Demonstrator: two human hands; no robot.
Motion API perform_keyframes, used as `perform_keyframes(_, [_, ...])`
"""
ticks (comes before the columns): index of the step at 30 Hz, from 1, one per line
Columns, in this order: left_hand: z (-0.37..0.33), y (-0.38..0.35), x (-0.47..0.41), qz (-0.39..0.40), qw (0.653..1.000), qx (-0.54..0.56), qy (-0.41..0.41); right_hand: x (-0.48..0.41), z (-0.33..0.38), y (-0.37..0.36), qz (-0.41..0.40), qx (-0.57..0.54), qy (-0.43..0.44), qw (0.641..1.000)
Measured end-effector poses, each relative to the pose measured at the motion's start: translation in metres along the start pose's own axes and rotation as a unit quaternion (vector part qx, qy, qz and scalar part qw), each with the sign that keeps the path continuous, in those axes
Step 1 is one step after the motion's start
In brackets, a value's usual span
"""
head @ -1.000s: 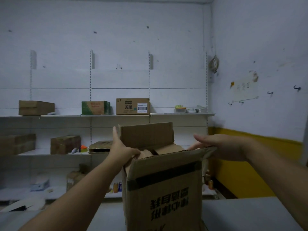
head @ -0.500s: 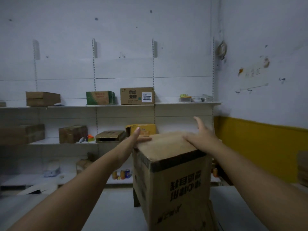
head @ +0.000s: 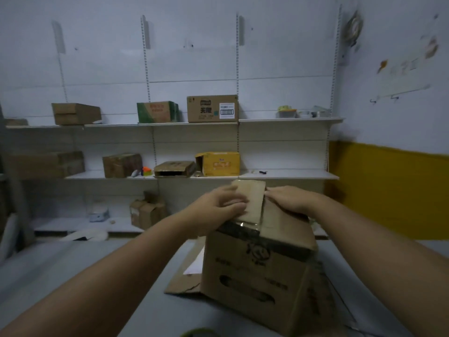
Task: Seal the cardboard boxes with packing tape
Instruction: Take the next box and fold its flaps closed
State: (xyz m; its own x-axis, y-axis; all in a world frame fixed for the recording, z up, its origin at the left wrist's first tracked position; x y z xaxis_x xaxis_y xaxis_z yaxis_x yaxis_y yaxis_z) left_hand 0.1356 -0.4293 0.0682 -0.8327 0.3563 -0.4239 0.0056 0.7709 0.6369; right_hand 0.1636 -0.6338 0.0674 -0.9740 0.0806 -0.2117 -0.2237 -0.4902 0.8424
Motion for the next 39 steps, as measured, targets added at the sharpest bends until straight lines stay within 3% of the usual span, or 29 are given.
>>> perform_keyframes(2, [0.019, -0.004, 0.008, 0.038, 0.997, -0.056, 0.021, -0.002, 0.015, -0.015, 0.015, 0.033, 0.013, 0.999])
perform_keyframes(4, [0.029, -0.003, 0.014, 0.038, 0.996, -0.086, 0.012, -0.004, 0.024, -0.024, 0.002, 0.098, 0.033, 0.995])
perform_keyframes(7, [0.023, 0.0, 0.019, 0.027, 0.99, -0.136, -0.011, -0.009, 0.024, -0.029, -0.014, 0.106, 0.038, 0.994])
perform_keyframes(11, [-0.001, -0.003, 0.033, 0.076, 0.97, -0.228, -0.046, -0.01, 0.023, -0.028, 0.068, 0.16, 0.092, 0.98])
perform_keyframes(15, [-0.005, -0.007, 0.043, 0.126, 0.948, -0.29, -0.037, -0.01, 0.035, -0.028, 0.105, 0.241, 0.077, 0.962])
perform_keyframes(17, [-0.004, -0.013, 0.044, 0.093, 0.953, -0.28, -0.063, -0.008, 0.037, -0.029, 0.061, 0.246, 0.07, 0.965])
perform_keyframes(20, [-0.006, -0.019, 0.047, 0.02, 0.955, -0.26, -0.145, 0.008, 0.037, -0.023, -0.118, 0.212, 0.088, 0.966])
perform_keyframes(22, [-0.004, -0.019, 0.048, 0.014, 0.965, -0.224, -0.135, 0.017, 0.04, -0.014, -0.178, 0.187, 0.125, 0.958])
perform_keyframes(23, [-0.003, -0.018, 0.048, 0.017, 0.972, -0.202, -0.12, 0.023, 0.042, -0.008, -0.161, 0.16, 0.13, 0.965])
perform_keyframes(25, [-0.002, -0.016, 0.048, 0.02, 0.979, -0.176, -0.104, 0.043, 0.043, 0.003, -0.04, 0.118, 0.122, 0.985])
perform_keyframes(28, [-0.003, -0.017, 0.05, 0.017, 0.978, -0.181, -0.108, 0.087, 0.032, 0.008, 0.124, 0.192, 0.168, 0.959])
perform_keyframes(39, [-0.003, -0.015, 0.052, 0.006, 0.989, -0.107, -0.101, 0.098, 0.021, -0.012, 0.045, 0.149, 0.144, 0.977])
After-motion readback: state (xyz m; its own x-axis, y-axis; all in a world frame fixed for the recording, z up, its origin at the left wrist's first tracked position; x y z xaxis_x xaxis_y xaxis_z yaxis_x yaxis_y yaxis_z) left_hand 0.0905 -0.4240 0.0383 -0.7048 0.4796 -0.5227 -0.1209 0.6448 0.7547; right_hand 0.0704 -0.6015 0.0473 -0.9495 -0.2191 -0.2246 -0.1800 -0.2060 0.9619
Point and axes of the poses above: each hand's wrist, its own x-axis away from the middle knuckle, its own y-axis out of the back of the hand, z = x × y, the point moved 3 cm from there along -x, towards the middle knuckle, and after that the axes turned 14 degrees about -z, right-handed, at the moved point
